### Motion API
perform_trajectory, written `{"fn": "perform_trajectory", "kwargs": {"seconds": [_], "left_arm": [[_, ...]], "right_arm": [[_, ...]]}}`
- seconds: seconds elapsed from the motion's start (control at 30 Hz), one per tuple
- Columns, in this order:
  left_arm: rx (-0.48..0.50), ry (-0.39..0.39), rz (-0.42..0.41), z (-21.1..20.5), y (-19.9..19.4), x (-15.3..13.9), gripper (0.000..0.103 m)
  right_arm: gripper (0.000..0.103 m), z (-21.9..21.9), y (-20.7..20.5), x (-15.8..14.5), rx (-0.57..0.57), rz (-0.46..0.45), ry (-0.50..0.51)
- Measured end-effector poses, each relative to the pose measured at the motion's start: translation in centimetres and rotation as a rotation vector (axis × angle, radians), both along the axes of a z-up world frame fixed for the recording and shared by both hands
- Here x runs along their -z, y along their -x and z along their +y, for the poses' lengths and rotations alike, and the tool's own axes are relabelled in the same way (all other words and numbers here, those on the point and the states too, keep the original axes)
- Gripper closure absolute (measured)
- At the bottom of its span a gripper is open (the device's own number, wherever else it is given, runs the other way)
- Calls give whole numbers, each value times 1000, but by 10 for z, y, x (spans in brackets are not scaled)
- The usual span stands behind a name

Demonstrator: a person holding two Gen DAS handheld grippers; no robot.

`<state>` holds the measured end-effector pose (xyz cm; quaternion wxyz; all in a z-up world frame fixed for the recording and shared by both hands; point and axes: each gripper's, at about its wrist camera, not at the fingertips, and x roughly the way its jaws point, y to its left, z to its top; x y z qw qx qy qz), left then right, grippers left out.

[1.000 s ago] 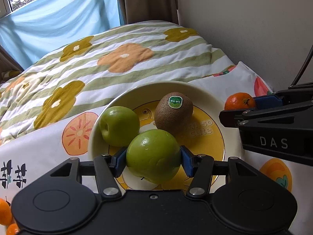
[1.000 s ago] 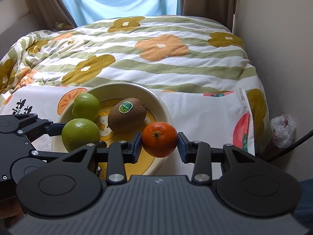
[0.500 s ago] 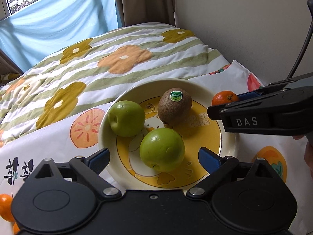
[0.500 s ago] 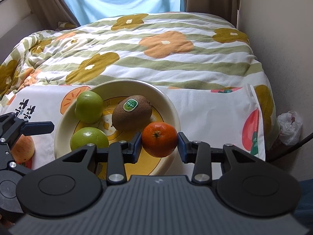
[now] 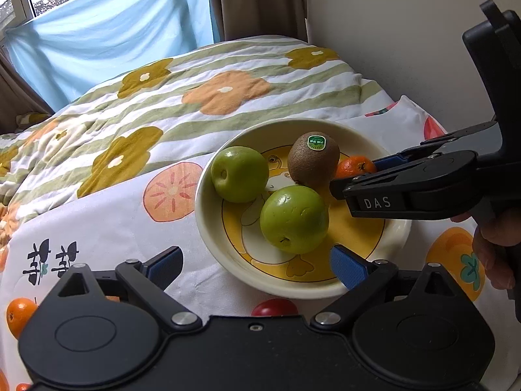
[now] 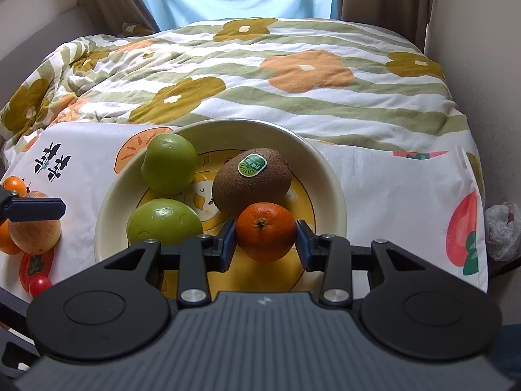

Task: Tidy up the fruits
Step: 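Open both tools to release the fruit into the bowl and withdraw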

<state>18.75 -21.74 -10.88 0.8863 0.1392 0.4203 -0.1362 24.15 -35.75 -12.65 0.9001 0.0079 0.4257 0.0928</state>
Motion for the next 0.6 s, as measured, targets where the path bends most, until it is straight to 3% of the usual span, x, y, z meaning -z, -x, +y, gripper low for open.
{"fn": "perform_trajectory", "kwargs": {"seconds": [0.07, 0.13, 0.2, 0.23, 0.6], "left_arm": [[0, -6, -2, 1, 1, 0, 4], [-2, -10, -6, 2, 3, 0, 4], [-6, -13, -10, 3, 6, -1, 4], [-10, -14, -14, 3, 7, -2, 4], [-49, -1, -62, 5, 25, -16, 4]], "right_arm": [[48, 0, 1, 0, -22, -3, 3], [31, 1, 4, -4, -27, -21, 15], [3, 0, 9, -9, -10, -51, 31], [0, -1, 12, -12, -3, -75, 37], [0, -9, 37, -33, 35, -100, 25]]}}
